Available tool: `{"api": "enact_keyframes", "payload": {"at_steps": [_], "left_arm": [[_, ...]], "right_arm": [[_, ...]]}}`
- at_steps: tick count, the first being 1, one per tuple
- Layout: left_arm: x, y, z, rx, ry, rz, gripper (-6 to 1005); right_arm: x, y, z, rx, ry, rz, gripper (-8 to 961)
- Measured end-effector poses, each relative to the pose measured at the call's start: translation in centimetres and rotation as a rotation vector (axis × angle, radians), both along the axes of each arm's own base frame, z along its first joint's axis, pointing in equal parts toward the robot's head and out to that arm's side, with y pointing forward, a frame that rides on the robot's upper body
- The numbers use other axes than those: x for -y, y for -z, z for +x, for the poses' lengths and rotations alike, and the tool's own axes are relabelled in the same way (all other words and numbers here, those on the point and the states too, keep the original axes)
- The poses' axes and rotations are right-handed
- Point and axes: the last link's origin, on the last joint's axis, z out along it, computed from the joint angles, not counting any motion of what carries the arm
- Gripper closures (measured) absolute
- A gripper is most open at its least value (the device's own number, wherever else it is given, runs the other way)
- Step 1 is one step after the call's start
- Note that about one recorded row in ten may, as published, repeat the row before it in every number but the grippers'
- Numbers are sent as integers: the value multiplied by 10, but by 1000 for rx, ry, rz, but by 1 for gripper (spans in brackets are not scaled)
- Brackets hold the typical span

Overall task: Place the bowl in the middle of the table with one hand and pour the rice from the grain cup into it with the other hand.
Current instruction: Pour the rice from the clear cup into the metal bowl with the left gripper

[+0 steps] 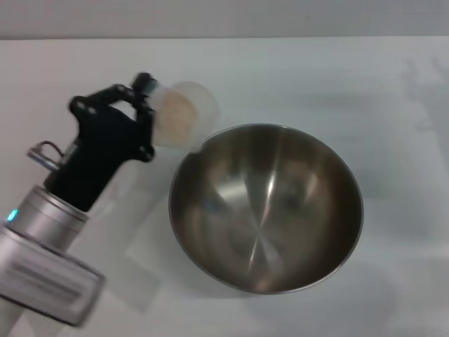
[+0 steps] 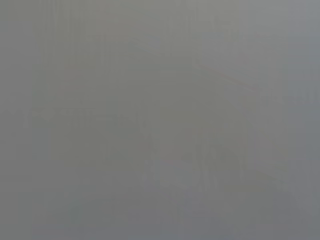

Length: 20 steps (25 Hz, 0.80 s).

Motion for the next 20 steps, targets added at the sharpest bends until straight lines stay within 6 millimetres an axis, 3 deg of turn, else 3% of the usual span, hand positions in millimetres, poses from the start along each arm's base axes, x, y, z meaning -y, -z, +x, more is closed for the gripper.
{"api": "enact_keyframes", "payload": {"at_steps": [8,20], "left_arm": [[10,18,13,-431,276,266,956],[21,26,11,-738,469,530,940]], "right_arm": [[3,-8,-5,19,-45,45,468],[8,-1,-9,109,-36,84,468]]}}
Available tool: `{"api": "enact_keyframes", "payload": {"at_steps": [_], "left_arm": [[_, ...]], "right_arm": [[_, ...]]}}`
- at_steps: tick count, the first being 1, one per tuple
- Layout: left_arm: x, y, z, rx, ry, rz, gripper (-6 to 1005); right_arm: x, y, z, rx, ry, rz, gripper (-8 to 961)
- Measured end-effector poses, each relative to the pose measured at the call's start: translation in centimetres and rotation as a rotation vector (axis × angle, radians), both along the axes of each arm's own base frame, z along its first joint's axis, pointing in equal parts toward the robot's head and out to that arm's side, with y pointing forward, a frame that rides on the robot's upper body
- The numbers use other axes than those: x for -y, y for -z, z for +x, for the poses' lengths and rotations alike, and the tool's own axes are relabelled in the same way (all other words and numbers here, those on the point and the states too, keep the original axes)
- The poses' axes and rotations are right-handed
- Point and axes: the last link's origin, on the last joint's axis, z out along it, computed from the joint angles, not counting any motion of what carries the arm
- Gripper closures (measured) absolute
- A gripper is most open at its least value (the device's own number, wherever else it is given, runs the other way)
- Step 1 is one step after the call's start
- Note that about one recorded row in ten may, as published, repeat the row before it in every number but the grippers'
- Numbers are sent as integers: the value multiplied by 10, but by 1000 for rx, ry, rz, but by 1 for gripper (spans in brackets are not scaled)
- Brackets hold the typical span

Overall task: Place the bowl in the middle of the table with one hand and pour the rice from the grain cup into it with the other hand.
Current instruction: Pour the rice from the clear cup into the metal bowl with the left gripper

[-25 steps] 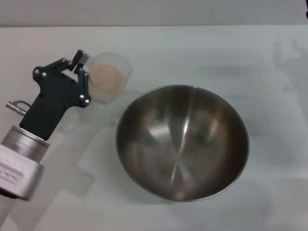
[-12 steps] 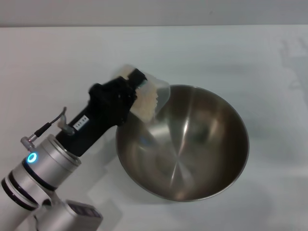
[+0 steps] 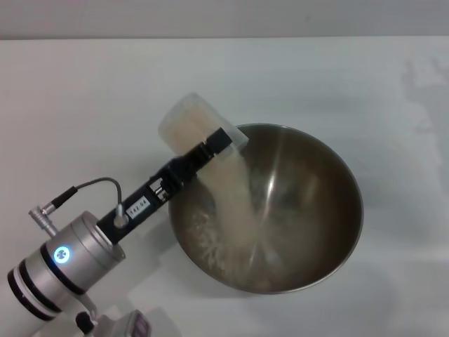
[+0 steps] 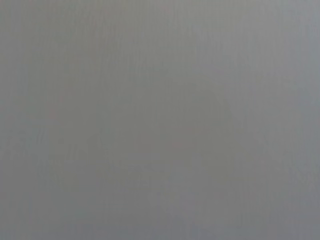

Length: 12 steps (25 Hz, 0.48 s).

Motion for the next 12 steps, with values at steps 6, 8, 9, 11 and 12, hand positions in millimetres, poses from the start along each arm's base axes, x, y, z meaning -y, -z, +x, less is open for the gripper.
{"api": "enact_keyframes", "payload": {"at_steps": [6,8,9,11,12], "left_arm": [[6,3,-2,-86,69,58,932],[8,4,-3,-107,89,73,929],[8,5,-3,-115,97,78,927],[10,5,-3,-131,113,92,925],[10,6,-3,-136,118,97,923]], "right_arm": [[0,0,2,12,8,-1,468],[1,1,3,17,10,-3,468],[1,1,3,19,11,-5,468],[2,2,4,21,14,-7,468],[3,2,5,21,17,-9,468]]}}
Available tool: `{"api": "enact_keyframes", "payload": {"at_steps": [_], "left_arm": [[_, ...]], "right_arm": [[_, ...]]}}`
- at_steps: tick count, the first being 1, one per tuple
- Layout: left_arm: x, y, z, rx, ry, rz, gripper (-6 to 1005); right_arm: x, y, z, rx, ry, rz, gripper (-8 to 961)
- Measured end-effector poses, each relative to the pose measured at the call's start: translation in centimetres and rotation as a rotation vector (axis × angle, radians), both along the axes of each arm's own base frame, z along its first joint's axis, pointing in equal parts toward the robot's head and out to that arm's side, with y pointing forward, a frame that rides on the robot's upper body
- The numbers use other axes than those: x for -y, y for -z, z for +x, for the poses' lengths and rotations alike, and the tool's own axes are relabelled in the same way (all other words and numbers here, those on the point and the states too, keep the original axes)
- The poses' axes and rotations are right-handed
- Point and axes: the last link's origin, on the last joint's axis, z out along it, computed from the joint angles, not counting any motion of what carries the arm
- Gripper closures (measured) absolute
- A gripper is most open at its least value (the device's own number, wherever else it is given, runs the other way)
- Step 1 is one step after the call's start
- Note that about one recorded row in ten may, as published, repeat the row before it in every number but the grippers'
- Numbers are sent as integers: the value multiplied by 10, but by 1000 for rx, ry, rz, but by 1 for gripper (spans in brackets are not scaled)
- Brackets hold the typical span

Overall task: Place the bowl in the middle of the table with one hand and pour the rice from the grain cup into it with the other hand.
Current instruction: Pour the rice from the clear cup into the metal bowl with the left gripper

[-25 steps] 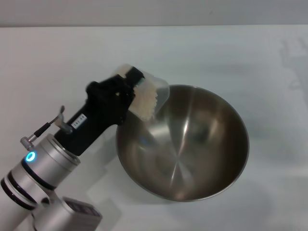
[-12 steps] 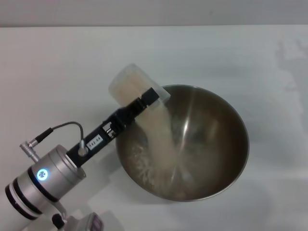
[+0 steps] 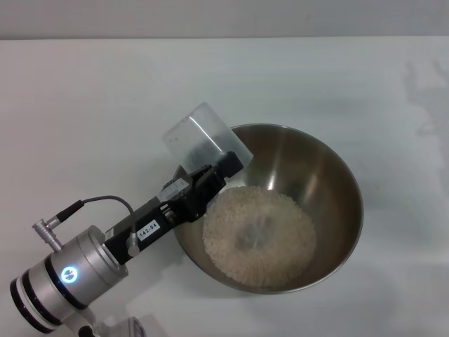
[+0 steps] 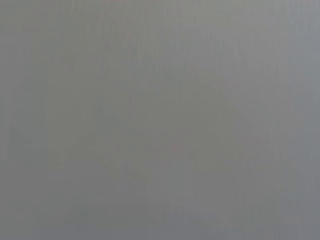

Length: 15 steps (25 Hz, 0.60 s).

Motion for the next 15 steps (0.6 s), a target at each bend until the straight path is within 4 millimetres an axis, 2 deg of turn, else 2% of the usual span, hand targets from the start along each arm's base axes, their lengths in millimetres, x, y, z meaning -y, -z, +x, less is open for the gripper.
{"api": "enact_keyframes", "payload": {"at_steps": [12,15], "left_arm": [[0,-1,-1,2,-5,-3,907],[0,-4,6,140,-85,-90,903]], "right_arm": [[2,2,2,1,10,-8,469],[-2,2,-2,-9,-2,-12,469]]}}
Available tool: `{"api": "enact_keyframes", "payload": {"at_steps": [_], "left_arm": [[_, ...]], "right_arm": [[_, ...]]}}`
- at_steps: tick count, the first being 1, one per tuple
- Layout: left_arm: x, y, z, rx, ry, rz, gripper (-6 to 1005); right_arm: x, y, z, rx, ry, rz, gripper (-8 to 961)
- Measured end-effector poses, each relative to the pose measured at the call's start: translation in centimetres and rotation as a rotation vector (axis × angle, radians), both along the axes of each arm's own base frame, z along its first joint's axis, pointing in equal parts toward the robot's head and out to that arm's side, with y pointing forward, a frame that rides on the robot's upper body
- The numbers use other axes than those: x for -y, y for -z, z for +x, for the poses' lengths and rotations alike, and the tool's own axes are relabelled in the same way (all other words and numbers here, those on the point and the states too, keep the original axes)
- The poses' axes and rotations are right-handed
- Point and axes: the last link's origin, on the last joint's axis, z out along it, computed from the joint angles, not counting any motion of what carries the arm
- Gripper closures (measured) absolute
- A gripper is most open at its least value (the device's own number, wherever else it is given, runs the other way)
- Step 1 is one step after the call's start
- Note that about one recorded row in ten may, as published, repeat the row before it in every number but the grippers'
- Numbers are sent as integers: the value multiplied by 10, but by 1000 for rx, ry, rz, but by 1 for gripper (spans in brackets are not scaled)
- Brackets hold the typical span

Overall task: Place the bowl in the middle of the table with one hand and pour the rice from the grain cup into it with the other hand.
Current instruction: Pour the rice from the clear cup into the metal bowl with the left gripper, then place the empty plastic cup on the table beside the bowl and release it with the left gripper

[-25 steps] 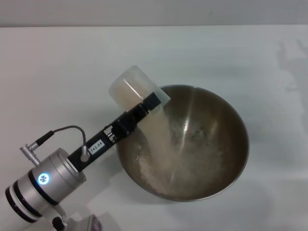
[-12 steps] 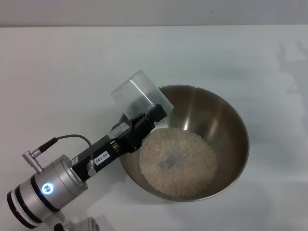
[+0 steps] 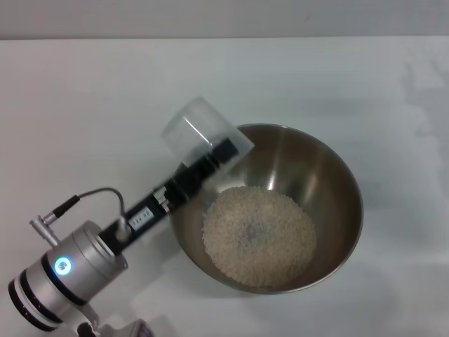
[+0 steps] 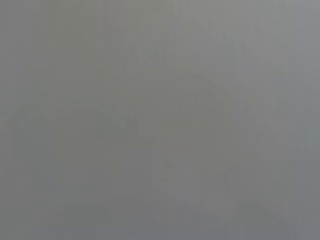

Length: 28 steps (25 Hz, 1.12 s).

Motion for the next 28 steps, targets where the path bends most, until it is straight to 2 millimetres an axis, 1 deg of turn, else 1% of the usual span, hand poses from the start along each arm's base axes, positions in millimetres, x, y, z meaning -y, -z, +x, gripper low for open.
{"api": "enact_keyframes", "payload": {"at_steps": [1,2,3,5,6,7,8,10,11,12,15,19,22,28], "left_arm": [[-1,-2,2,62,-40,-39,902],[-1,-2,2,62,-40,-39,900],[-3,-5,4,170,-114,-110,899],[-5,-11,1,348,-240,-245,896],[-5,-11,1,348,-240,-245,895],[-6,-18,-5,546,-363,-374,893],[-5,-23,-11,686,-441,-441,892],[-5,-25,-13,720,-459,-458,889],[-5,-28,-17,825,-509,-504,888],[-7,-35,-29,1004,-597,-575,887],[-12,-37,-43,1181,-706,-643,883],[-21,-30,-59,1319,-863,-706,877],[-29,-21,-67,1355,-975,-721,873],[-39,-17,-76,1383,-1069,-709,865]], "right_arm": [[0,0,0,0,0,0,469],[-1,0,-2,-6,-7,-1,469],[-3,0,-5,-11,-17,-3,469],[-8,2,-13,-29,-49,-25,469],[-8,2,-13,-29,-49,-25,469],[-10,4,-16,-37,-57,-39,469],[-13,5,-18,-47,-63,-53,469],[-20,8,-24,-66,-66,-82,468],[-20,8,-24,-66,-66,-82,468],[-21,9,-25,-66,-66,-88,468],[-26,12,-30,-63,-71,-107,468],[-27,13,-32,-67,-76,-109,468],[-27,13,-33,-68,-80,-107,469],[-24,12,-30,-76,-76,-102,468]]}}
